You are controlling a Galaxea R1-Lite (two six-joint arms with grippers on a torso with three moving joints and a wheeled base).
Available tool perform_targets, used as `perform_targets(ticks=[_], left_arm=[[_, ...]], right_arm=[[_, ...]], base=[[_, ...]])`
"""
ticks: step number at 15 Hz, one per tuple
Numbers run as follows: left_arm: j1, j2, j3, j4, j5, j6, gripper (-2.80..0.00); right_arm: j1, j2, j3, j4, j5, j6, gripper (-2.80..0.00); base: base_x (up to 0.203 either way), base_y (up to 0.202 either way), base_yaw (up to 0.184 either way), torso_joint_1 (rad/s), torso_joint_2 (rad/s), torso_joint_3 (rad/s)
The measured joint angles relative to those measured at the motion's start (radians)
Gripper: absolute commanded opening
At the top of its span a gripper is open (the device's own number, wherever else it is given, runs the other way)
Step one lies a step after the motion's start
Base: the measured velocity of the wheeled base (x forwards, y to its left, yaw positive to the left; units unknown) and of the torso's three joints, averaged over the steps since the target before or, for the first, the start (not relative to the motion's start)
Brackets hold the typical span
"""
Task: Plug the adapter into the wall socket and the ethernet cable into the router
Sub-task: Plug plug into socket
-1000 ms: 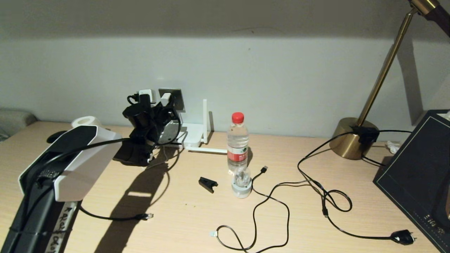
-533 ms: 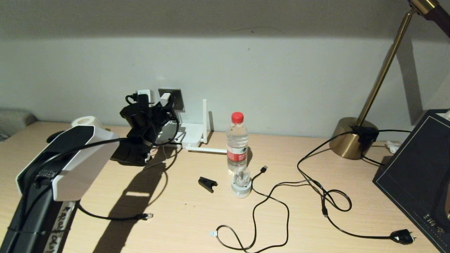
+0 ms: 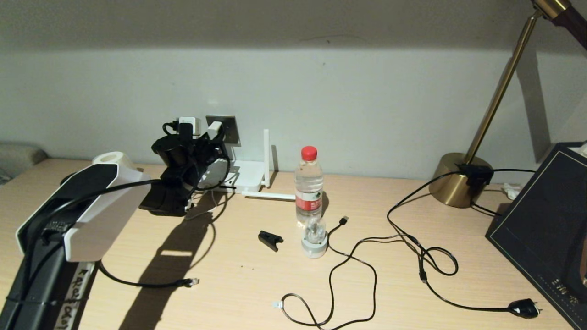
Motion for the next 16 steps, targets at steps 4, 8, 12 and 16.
perform_targets(ticks=[4,8,12,16], left_arm=[[0.005,0.0,-0.032,0.041,-0.001,0.003,-2.8],[0.004,0.003,-0.064,0.058,0.006,0.005,-2.8],[-0.006,0.012,-0.075,0.054,0.02,-0.003,-2.8],[-0.012,0.037,-0.125,0.057,0.027,-0.01,-2.8]], right_arm=[[0.0,0.0,0.0,0.0,0.0,0.0,-2.8],[0.0,0.0,0.0,0.0,0.0,0.0,-2.8],[0.0,0.0,0.0,0.001,0.0,0.0,-2.8],[0.0,0.0,0.0,0.0,0.0,0.0,-2.8]], base=[[0.0,0.0,0.0,0.0,0.0,0.0],[0.0,0.0,0.0,0.0,0.0,0.0],[0.0,0.0,0.0,0.0,0.0,0.0],[0.0,0.0,0.0,0.0,0.0,0.0]])
